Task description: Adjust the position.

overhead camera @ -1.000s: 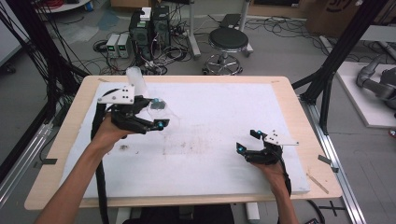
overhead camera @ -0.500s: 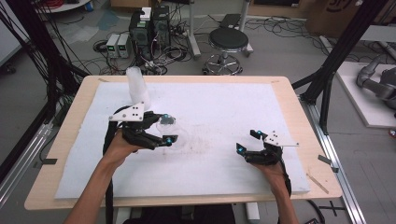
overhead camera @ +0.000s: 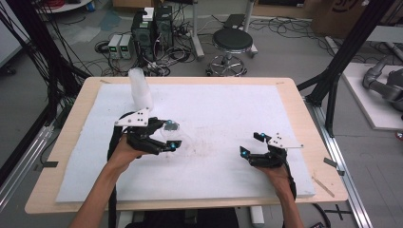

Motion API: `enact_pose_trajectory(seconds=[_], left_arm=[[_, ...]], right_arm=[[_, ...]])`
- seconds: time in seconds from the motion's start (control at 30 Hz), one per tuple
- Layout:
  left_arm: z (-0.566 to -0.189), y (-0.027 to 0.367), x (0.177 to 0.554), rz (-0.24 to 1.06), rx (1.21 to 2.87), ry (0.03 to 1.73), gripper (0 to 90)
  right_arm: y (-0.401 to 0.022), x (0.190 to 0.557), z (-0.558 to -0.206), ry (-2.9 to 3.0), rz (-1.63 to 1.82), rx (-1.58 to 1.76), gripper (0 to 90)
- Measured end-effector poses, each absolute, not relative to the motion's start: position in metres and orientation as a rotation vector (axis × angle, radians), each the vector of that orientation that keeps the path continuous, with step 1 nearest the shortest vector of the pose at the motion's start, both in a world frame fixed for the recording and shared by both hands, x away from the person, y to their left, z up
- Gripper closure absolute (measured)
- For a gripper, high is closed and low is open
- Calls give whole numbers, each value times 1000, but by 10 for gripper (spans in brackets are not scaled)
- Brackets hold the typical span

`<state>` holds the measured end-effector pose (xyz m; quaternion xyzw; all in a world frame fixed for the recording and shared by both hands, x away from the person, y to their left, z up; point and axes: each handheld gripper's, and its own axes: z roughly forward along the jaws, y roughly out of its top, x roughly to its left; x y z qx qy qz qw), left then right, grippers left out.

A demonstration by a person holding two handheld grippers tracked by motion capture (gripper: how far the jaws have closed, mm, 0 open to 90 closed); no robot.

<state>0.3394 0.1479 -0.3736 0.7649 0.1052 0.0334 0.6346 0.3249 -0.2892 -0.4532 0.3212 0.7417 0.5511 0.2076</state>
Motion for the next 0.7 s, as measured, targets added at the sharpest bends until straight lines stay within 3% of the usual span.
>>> enact_pose_trajectory(seconds=[0.43,0.7], left_arm=[[-376,147,341,62,1747,233,364],[-375,144,340,41,1728,212,364]], right_arm=[[-289,328,-450,2137,1599,824,150],[-275,329,-425,2231,1727,703,150]])
